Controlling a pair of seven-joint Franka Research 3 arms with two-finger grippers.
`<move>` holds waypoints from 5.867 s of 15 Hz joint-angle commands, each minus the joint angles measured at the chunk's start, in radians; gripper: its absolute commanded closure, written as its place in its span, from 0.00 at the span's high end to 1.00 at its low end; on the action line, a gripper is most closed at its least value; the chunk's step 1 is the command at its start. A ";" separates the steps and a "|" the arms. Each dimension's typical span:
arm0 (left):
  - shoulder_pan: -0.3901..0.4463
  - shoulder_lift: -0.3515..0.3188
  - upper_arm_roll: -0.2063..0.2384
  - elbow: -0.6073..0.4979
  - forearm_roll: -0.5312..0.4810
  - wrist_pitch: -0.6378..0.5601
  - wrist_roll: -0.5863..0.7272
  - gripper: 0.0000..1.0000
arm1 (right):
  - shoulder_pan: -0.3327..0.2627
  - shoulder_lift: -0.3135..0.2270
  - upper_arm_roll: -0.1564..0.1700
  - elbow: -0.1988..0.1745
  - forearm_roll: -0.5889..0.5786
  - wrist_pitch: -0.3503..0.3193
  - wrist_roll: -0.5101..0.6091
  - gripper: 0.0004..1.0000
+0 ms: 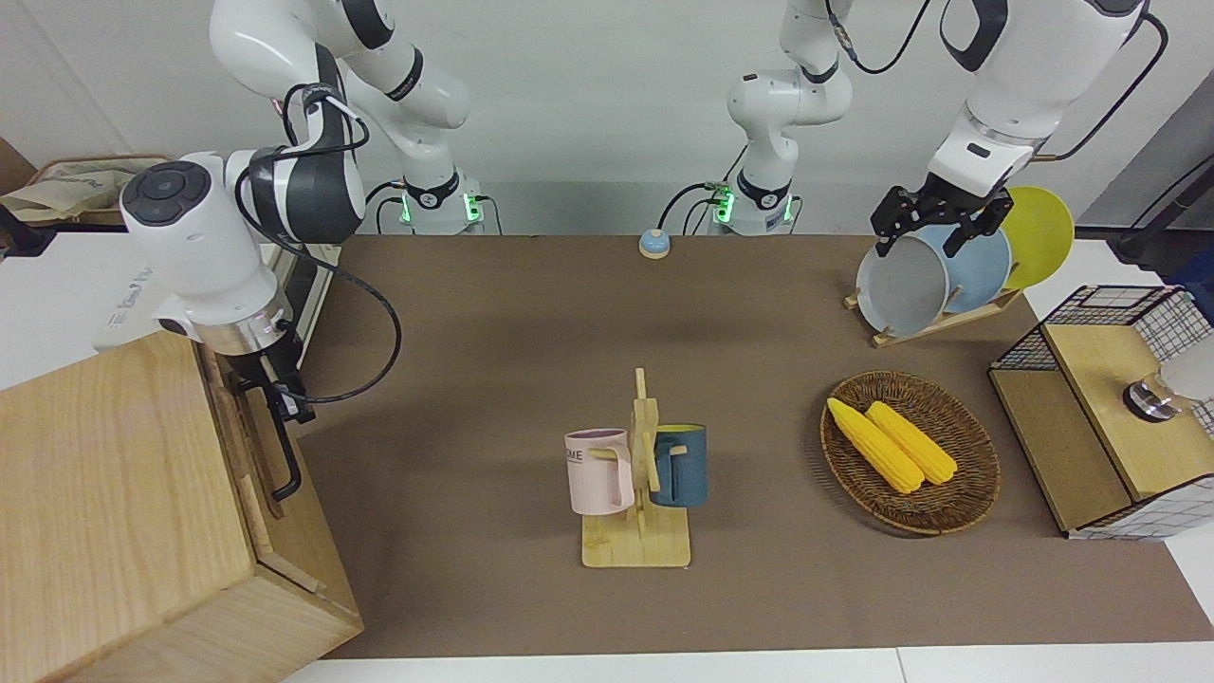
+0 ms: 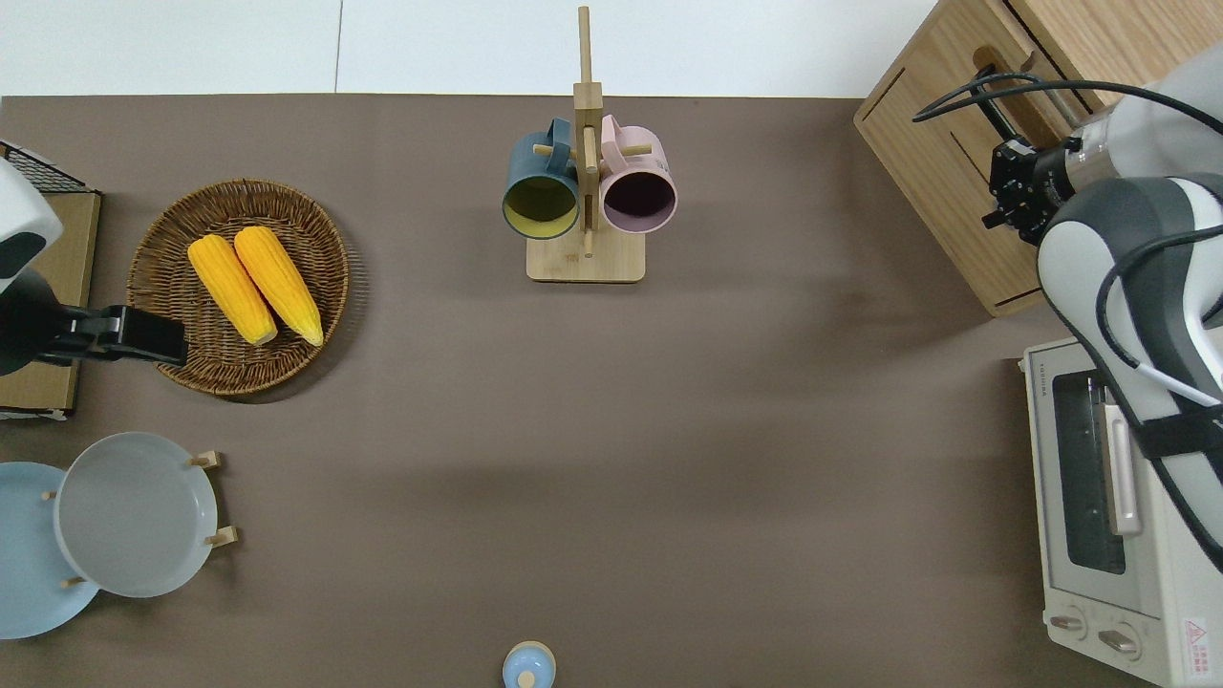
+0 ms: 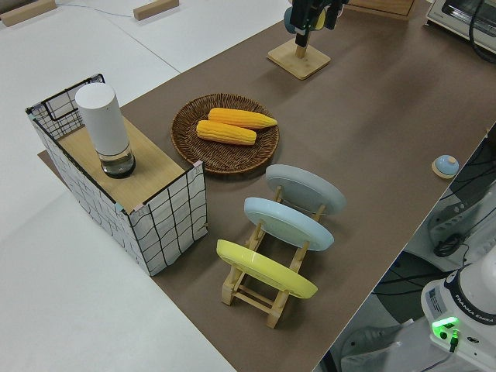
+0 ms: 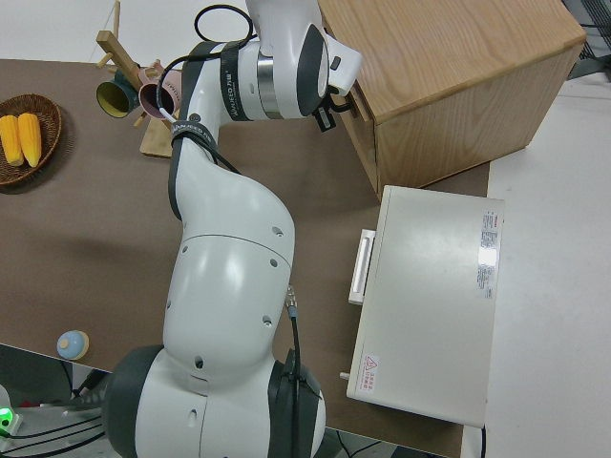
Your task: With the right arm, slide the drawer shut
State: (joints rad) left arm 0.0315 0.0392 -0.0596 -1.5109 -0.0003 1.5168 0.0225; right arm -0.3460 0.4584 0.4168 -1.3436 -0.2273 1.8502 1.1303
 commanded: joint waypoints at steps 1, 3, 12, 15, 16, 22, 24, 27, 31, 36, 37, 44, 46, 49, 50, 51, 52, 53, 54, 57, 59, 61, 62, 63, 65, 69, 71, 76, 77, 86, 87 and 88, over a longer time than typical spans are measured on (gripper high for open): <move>0.004 0.011 -0.006 0.024 0.017 -0.020 0.010 0.99 | 0.005 0.013 0.025 0.018 -0.017 0.006 -0.014 0.00; 0.004 0.011 -0.006 0.026 0.017 -0.020 0.010 0.99 | 0.024 0.000 0.026 0.012 -0.012 -0.003 -0.020 0.00; 0.004 0.011 -0.006 0.024 0.017 -0.020 0.010 0.99 | 0.050 -0.092 0.167 0.008 -0.004 -0.164 -0.044 0.00; 0.004 0.011 -0.006 0.026 0.017 -0.020 0.010 0.99 | 0.053 -0.121 0.207 0.008 -0.004 -0.206 -0.081 0.00; 0.004 0.011 -0.006 0.026 0.017 -0.020 0.010 0.99 | 0.059 -0.130 0.209 0.008 -0.004 -0.224 -0.105 0.00; 0.004 0.011 -0.006 0.026 0.017 -0.020 0.010 0.99 | 0.070 -0.240 0.206 -0.054 0.028 -0.279 -0.358 0.00; 0.004 0.011 -0.006 0.026 0.017 -0.020 0.010 0.99 | 0.068 -0.267 0.194 -0.057 0.043 -0.299 -0.461 0.00; 0.004 0.011 -0.006 0.026 0.017 -0.020 0.010 0.99 | 0.064 -0.287 0.174 -0.058 0.045 -0.307 -0.619 0.00; 0.004 0.011 -0.006 0.024 0.017 -0.020 0.010 0.99 | 0.079 -0.302 0.110 -0.058 0.089 -0.304 -0.776 0.06; 0.004 0.011 -0.006 0.024 0.017 -0.020 0.010 0.99 | 0.195 -0.307 -0.070 -0.054 0.143 -0.301 -0.877 0.60; 0.004 0.011 -0.006 0.026 0.017 -0.020 0.010 0.99 | 0.205 -0.307 -0.078 -0.054 0.143 -0.299 -0.877 0.82; 0.004 0.011 -0.006 0.024 0.017 -0.020 0.010 0.99 | 0.240 -0.307 -0.101 -0.051 0.141 -0.307 -0.874 0.98; 0.004 0.011 -0.006 0.026 0.017 -0.020 0.010 0.99 | 0.294 -0.308 -0.156 -0.049 0.146 -0.309 -0.870 0.98; 0.004 0.011 -0.006 0.026 0.017 -0.020 0.010 0.99 | 0.364 -0.310 -0.258 -0.048 0.228 -0.309 -0.877 0.99; 0.004 0.011 -0.006 0.026 0.017 -0.020 0.010 0.99 | 0.380 -0.316 -0.298 -0.048 0.273 -0.310 -0.882 0.99; 0.004 0.011 -0.006 0.026 0.017 -0.020 0.010 0.99 | 0.386 -0.322 -0.323 -0.048 0.298 -0.316 -0.903 0.99; 0.004 0.011 -0.006 0.026 0.017 -0.020 0.010 0.99 | 0.384 -0.323 -0.331 -0.048 0.302 -0.319 -0.949 0.99; 0.004 0.011 -0.006 0.026 0.017 -0.020 0.010 0.99 | 0.378 -0.326 -0.332 -0.048 0.298 -0.321 -0.978 0.99; 0.004 0.011 -0.006 0.026 0.017 -0.020 0.010 0.99 | 0.369 -0.328 -0.332 -0.048 0.292 -0.328 -0.989 0.99; 0.004 0.011 -0.006 0.026 0.017 -0.020 0.010 0.99 | 0.349 -0.334 -0.328 -0.048 0.279 -0.356 -0.998 0.99; 0.004 0.011 -0.006 0.026 0.017 -0.020 0.010 0.99 | 0.340 -0.334 -0.328 -0.048 0.276 -0.365 -1.015 0.99; 0.004 0.011 -0.006 0.026 0.017 -0.020 0.010 0.99 | 0.349 -0.333 -0.325 -0.048 0.275 -0.365 -1.006 0.99; 0.004 0.011 -0.006 0.026 0.017 -0.020 0.010 0.99 | 0.357 -0.331 -0.325 -0.048 0.270 -0.365 -1.001 0.99; 0.004 0.011 -0.006 0.026 0.017 -0.020 0.010 0.99 | 0.358 -0.331 -0.323 -0.048 0.266 -0.365 -1.001 0.99; 0.004 0.011 -0.006 0.026 0.017 -0.020 0.010 1.00 | 0.363 -0.331 -0.320 -0.048 0.261 -0.365 -0.998 0.99; 0.004 0.011 -0.006 0.026 0.017 -0.020 0.010 0.99 | 0.404 -0.327 -0.317 -0.048 0.154 -0.365 -0.971 0.99; 0.004 0.011 -0.006 0.026 0.017 -0.020 0.010 0.99 | 0.410 -0.325 -0.317 -0.048 0.149 -0.365 -0.971 0.99; 0.004 0.011 -0.006 0.026 0.017 -0.020 0.010 0.99 | 0.398 -0.326 -0.325 -0.049 0.164 -0.365 -0.968 0.99; 0.004 0.011 -0.006 0.024 0.017 -0.020 0.010 0.99 | 0.395 -0.326 -0.328 -0.049 0.166 -0.364 -0.966 0.99; 0.004 0.011 -0.006 0.026 0.017 -0.020 0.010 0.99 | 0.398 -0.326 -0.391 -0.049 0.201 -0.362 -0.965 0.99; 0.004 0.011 -0.006 0.024 0.017 -0.020 0.010 0.99 | 0.403 -0.325 -0.386 -0.048 0.200 -0.362 -0.963 0.99; 0.004 0.011 -0.006 0.026 0.017 -0.020 0.010 0.99 | 0.403 -0.325 -0.385 -0.048 0.200 -0.362 -0.962 0.99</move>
State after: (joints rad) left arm 0.0315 0.0392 -0.0596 -1.5109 -0.0003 1.5168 0.0225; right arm 0.0510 0.1453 0.0202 -1.3755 -0.0369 1.4908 0.1541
